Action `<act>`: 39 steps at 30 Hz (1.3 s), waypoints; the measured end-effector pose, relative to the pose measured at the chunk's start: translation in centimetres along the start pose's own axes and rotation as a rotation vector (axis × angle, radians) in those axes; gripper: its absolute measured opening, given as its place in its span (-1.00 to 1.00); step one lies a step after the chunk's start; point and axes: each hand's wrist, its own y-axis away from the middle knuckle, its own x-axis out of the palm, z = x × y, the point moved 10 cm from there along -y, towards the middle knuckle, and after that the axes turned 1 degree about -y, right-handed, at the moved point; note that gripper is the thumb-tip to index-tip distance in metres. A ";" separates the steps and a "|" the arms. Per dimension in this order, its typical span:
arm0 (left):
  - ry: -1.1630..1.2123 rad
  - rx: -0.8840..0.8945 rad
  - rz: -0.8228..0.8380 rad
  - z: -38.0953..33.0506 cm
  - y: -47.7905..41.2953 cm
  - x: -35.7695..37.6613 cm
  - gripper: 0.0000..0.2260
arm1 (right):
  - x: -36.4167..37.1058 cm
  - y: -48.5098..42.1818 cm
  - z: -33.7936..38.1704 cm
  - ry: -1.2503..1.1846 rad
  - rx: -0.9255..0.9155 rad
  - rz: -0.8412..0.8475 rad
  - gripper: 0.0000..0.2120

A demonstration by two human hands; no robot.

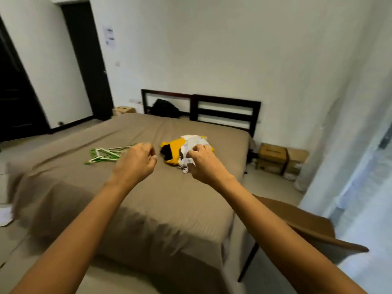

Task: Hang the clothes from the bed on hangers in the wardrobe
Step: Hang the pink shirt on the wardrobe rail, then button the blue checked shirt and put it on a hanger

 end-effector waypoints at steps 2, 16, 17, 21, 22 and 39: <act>-0.011 0.031 0.080 2.3 -3.1 4.2 -0.89 | 3.4 -1.9 -2.9 0.018 0.085 0.053 -0.74; 0.036 0.089 0.584 15.3 -20.9 29.3 -0.85 | 25.5 -13.3 -18.4 -0.109 0.599 0.396 -0.67; 0.031 0.085 0.602 16.3 -22.2 31.1 -0.84 | 27.2 -14.5 -19.5 -0.118 0.620 0.420 -0.67; 0.083 0.028 0.691 19.7 -27.5 37.5 -0.82 | 33.6 -20.0 -24.1 -0.173 0.703 0.496 -0.67; 0.094 0.020 0.706 20.3 -28.9 38.8 -0.81 | 35.3 -21.4 -25.0 -0.191 0.713 0.514 -0.67; 0.390 0.000 0.703 27.6 -42.2 57.6 -0.86 | 56.1 -41.7 -41.5 -0.244 0.930 0.451 -0.27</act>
